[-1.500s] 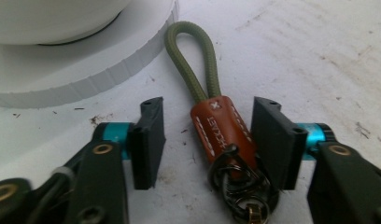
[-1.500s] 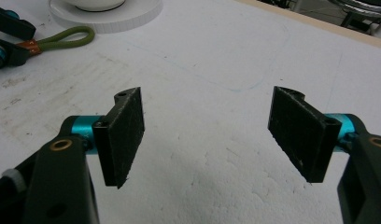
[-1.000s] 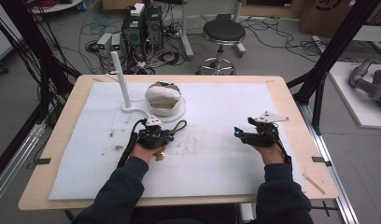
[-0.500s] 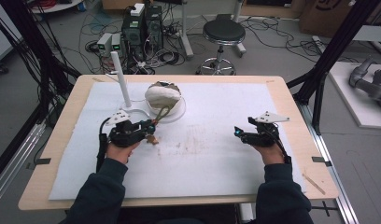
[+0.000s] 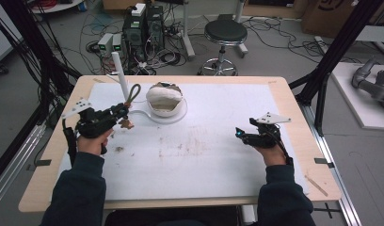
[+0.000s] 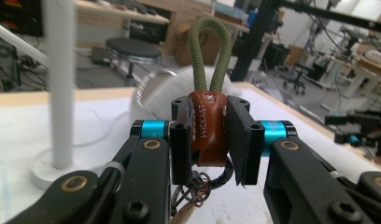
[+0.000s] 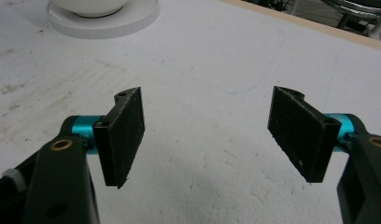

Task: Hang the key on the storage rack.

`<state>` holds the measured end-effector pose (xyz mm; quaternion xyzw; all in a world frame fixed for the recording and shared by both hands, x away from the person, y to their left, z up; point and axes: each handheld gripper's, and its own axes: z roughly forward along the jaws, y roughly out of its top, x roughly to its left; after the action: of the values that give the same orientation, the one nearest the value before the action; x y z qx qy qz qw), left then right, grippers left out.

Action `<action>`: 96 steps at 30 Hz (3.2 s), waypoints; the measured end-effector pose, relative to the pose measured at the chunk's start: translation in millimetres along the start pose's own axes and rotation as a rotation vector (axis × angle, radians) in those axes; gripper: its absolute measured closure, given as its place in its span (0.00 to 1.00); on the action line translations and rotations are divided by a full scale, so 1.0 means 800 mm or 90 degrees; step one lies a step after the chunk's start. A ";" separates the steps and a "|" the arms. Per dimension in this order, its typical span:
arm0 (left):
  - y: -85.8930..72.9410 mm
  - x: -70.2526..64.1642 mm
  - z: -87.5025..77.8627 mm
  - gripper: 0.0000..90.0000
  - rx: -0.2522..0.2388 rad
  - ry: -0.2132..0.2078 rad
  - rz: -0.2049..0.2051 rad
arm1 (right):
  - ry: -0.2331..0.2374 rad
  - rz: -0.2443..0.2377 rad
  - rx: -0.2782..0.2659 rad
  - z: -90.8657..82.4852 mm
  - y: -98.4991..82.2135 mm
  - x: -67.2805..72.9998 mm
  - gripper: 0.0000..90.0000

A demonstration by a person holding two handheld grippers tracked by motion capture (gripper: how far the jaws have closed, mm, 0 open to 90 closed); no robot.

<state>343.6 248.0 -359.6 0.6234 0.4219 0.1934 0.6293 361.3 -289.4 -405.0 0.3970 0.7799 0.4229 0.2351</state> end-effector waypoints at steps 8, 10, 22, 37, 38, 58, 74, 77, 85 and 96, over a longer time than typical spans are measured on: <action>0.027 0.026 -0.019 0.80 -0.048 0.060 -0.008 | -0.002 0.000 0.001 0.001 0.000 0.001 0.31; 0.032 0.031 -0.020 0.80 -0.046 0.078 -0.007 | 0.001 0.001 0.003 0.001 0.000 0.001 0.31; 0.032 0.048 0.008 0.79 0.016 0.148 -0.008 | 0.003 -0.002 0.006 0.003 0.000 0.003 0.31; -0.011 0.059 0.022 0.55 0.053 0.122 -0.027 | 0.004 -0.001 0.003 0.000 -0.001 0.003 0.31; -0.013 0.059 0.021 0.51 0.057 0.114 -0.026 | 0.006 -0.002 0.003 0.000 -0.001 0.002 0.31; -0.058 0.011 0.014 0.20 0.081 0.024 0.074 | 0.028 -0.009 0.004 0.005 -0.001 0.005 0.28; -0.069 -0.005 0.013 0.19 0.075 0.018 0.082 | 0.018 -0.003 0.000 -0.003 -0.008 0.001 0.26; -0.071 -0.006 0.014 0.19 0.075 0.015 0.080 | 0.016 -0.006 -0.003 -0.004 -0.008 0.001 0.26; -0.074 -0.002 0.012 0.19 0.082 0.021 0.071 | 0.011 -0.014 -0.001 -0.005 -0.007 0.005 0.26; -0.075 0.000 0.011 0.19 0.084 0.021 0.067 | 0.011 -0.005 -0.003 -0.006 -0.007 0.005 0.26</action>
<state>333.7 233.3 -417.2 0.6815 0.4107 0.2080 0.5688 353.3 -290.2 -407.5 0.3895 0.7824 0.4276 0.2309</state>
